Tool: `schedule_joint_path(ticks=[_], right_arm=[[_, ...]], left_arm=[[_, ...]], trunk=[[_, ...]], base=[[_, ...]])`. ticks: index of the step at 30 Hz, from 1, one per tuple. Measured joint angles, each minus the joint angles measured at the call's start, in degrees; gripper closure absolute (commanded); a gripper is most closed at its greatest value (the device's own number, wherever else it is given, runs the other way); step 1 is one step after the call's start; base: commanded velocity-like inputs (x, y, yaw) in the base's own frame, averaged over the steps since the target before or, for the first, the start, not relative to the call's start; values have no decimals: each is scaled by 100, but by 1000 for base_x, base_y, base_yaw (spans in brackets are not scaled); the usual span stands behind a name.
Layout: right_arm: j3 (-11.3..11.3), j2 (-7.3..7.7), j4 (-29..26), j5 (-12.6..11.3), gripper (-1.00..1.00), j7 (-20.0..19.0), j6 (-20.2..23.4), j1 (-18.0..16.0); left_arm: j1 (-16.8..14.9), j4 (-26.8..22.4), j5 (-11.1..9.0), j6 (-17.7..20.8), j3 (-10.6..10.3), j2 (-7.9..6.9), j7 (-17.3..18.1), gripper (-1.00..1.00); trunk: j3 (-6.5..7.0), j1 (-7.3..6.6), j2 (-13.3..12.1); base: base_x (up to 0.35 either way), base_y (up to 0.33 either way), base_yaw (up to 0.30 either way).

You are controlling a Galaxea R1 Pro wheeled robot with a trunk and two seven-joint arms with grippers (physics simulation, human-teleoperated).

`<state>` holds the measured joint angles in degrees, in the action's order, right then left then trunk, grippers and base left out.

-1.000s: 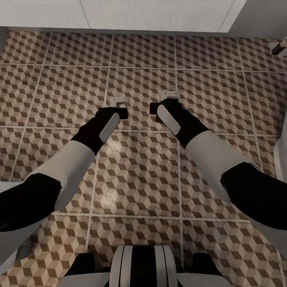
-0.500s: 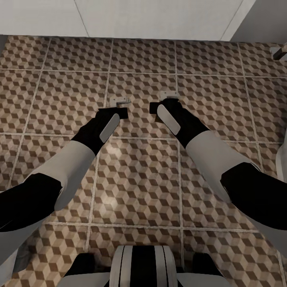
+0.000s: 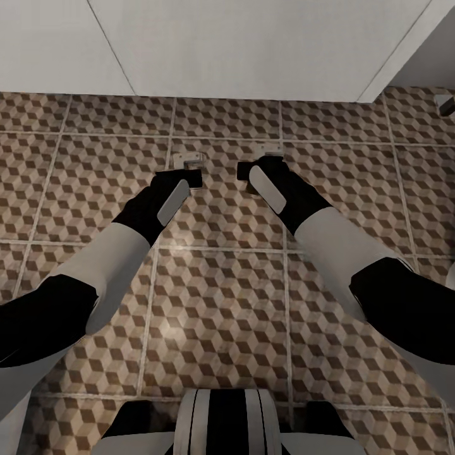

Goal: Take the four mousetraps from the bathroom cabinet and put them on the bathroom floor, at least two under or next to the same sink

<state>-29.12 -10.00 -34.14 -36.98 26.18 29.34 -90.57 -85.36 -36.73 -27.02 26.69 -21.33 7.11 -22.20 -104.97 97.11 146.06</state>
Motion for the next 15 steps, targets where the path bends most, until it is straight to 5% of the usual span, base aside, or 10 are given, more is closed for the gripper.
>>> schedule_joint_path(ticks=[15], right_arm=[[10, 0, 32, -10, 100, 0, -21, 0]], left_arm=[[-3, -24, 0, -7, 22, -16, -6, 100]], trunk=[[0, 2, 0]], base=[[296, 0, 0]])
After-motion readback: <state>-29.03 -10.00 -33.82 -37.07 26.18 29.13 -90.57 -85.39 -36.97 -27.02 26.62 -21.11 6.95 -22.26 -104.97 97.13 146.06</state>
